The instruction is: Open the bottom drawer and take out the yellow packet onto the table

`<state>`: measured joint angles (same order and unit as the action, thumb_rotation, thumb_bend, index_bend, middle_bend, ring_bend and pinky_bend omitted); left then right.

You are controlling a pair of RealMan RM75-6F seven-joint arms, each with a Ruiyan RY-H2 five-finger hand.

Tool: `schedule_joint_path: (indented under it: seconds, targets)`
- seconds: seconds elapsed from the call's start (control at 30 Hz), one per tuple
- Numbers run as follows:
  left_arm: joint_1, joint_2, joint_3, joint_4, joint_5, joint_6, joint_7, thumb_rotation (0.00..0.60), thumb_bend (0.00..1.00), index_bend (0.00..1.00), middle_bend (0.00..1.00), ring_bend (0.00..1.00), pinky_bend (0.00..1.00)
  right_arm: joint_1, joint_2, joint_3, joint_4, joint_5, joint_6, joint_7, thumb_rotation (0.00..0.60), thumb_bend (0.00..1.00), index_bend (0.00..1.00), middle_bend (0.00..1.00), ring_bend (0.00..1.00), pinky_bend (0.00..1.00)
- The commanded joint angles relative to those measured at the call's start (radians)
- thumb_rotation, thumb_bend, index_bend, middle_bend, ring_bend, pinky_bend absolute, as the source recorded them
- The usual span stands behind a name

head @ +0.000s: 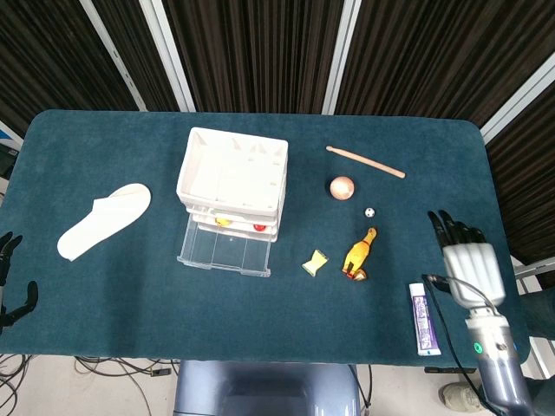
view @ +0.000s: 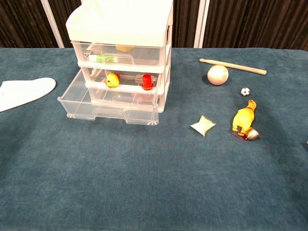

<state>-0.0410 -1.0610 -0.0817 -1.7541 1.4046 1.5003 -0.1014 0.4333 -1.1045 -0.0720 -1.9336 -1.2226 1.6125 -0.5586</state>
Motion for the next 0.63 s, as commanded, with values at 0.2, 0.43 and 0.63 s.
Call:
schedule_joint_path:
  seconds: [0.2,0.43,0.63]
  targets:
    - [0.005,-0.007,0.006,0.012,0.034,0.024,0.016,0.6,0.51,0.03,0.0,0.0,0.0,-0.167,-0.098,-0.073,0.156,-0.198,0.147,0.059,0.6,0.09,0.03,0.1,0.2,0.26]
    - [0.007,-0.012,0.016,0.029,0.078,0.045,0.031,0.6,0.51,0.03,0.0,0.0,0.0,-0.219,-0.111,-0.098,0.183,-0.257,0.122,0.025,0.6,0.09,0.03,0.09,0.19,0.25]
    - [0.009,-0.016,0.018,0.034,0.082,0.049,0.032,0.6,0.51,0.03,0.0,0.0,0.0,-0.241,-0.112,-0.096,0.182,-0.286,0.097,0.025,0.6,0.09,0.03,0.09,0.19,0.25]
